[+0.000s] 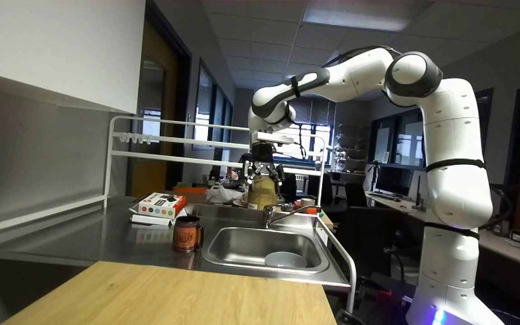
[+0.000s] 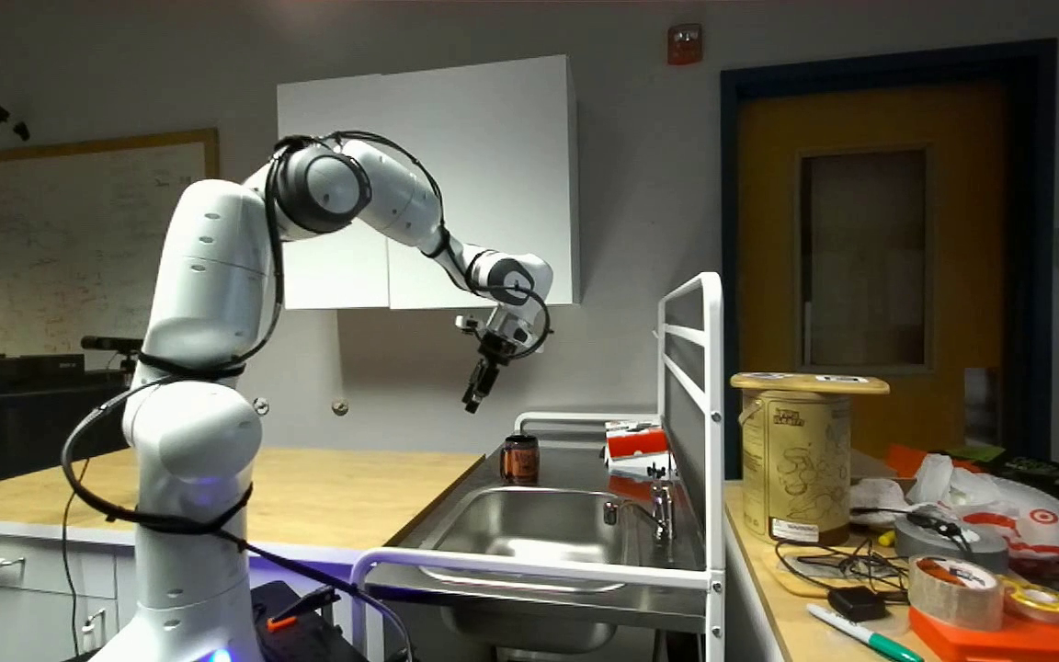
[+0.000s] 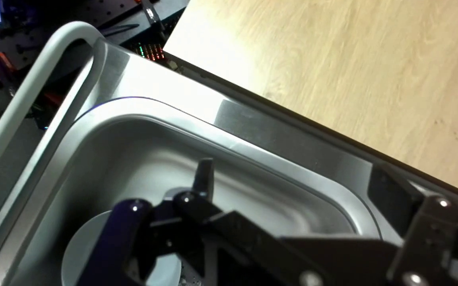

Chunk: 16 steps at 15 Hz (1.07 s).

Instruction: Move the cup into the sink

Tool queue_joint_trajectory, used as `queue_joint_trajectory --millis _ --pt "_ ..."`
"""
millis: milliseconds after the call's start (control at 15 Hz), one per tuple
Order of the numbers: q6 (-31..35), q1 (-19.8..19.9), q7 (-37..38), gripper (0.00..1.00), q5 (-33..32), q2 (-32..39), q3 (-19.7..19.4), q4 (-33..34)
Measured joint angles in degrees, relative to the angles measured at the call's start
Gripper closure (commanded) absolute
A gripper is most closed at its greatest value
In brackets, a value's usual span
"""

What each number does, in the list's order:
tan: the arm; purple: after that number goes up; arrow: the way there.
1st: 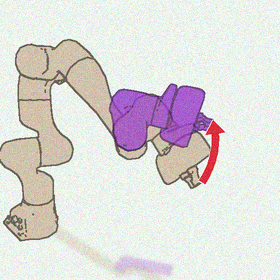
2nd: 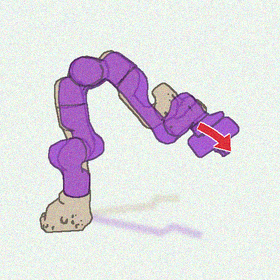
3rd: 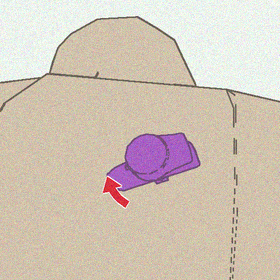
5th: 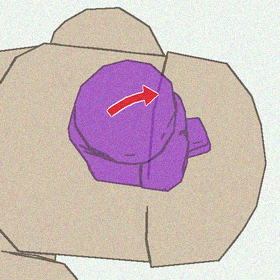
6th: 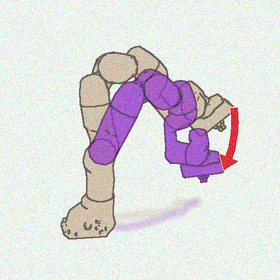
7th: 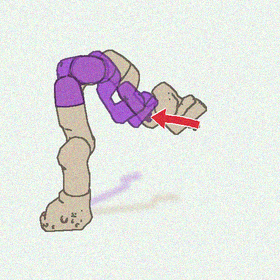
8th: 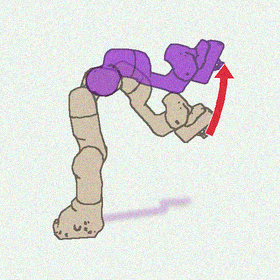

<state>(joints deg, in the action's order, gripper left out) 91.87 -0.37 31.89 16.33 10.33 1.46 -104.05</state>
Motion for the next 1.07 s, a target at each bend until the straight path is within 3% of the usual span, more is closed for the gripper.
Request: queue_joint_trajectory --millis 400,1067 --pt "-2.17 -1.14 6.95 0.00 3.09 14.79 -0.17 17.94" --pt "4.06 -7.51 22.21 0.00 0.07 37.39 -0.48 45.43"
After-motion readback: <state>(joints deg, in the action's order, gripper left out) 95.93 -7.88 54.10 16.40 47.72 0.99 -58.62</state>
